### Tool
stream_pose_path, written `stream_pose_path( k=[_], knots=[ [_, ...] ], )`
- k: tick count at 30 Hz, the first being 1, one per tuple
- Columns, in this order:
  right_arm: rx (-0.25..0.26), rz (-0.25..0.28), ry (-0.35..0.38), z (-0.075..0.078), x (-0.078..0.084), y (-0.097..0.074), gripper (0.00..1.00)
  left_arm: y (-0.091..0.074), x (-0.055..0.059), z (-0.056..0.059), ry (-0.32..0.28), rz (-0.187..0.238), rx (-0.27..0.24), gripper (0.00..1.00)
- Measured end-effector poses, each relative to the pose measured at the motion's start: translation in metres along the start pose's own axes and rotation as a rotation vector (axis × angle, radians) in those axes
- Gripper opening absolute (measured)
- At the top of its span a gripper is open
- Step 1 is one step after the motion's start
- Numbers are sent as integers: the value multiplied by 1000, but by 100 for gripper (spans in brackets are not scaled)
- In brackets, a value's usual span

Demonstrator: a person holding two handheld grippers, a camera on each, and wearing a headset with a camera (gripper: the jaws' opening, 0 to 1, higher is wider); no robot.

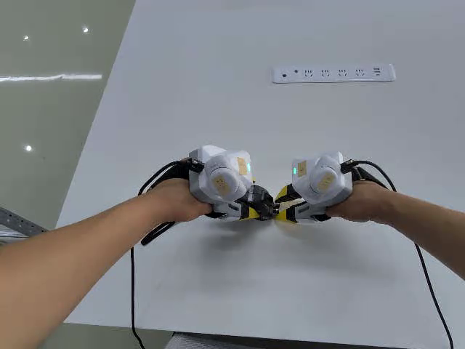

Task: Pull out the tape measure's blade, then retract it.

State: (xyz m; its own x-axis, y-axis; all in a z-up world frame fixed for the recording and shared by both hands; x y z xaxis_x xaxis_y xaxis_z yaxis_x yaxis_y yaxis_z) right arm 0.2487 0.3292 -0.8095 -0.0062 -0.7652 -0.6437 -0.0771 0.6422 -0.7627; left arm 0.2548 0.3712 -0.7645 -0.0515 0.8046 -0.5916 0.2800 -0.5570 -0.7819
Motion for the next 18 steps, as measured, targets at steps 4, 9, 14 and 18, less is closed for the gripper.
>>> stream_pose_path(
  k=[4, 9, 14, 18],
  knots=[
    [-9, -4, -7, -1, 1, 1, 13, 1, 1, -1, 1, 0, 2, 32],
    [-14, 0, -8, -1, 1, 1, 13, 1, 1, -1, 2, 1, 8, 32],
    [-7, -6, -24, 0, 1, 1, 12, 2, 2, -2, 5, 2, 15, 31],
    [-3, -7, -32, 0, 2, 0, 11, 2, 1, -2, 8, -2, 21, 30]
  ],
)
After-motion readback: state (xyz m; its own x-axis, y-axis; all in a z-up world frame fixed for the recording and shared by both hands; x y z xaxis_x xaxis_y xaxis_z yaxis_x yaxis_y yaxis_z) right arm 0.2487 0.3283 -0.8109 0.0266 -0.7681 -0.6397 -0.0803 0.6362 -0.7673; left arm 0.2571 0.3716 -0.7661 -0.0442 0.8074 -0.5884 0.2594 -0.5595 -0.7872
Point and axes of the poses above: the centre of the closed fingertips' face, and the gripper's own axes: y roughly forward along the fingers, z roughly to its right, x roughly out of its underside, the point moved 2 cm from there along -y, roughly backward along the fingers, and after that the axes turned 4 degrees about -x, right-handed, at the moved point
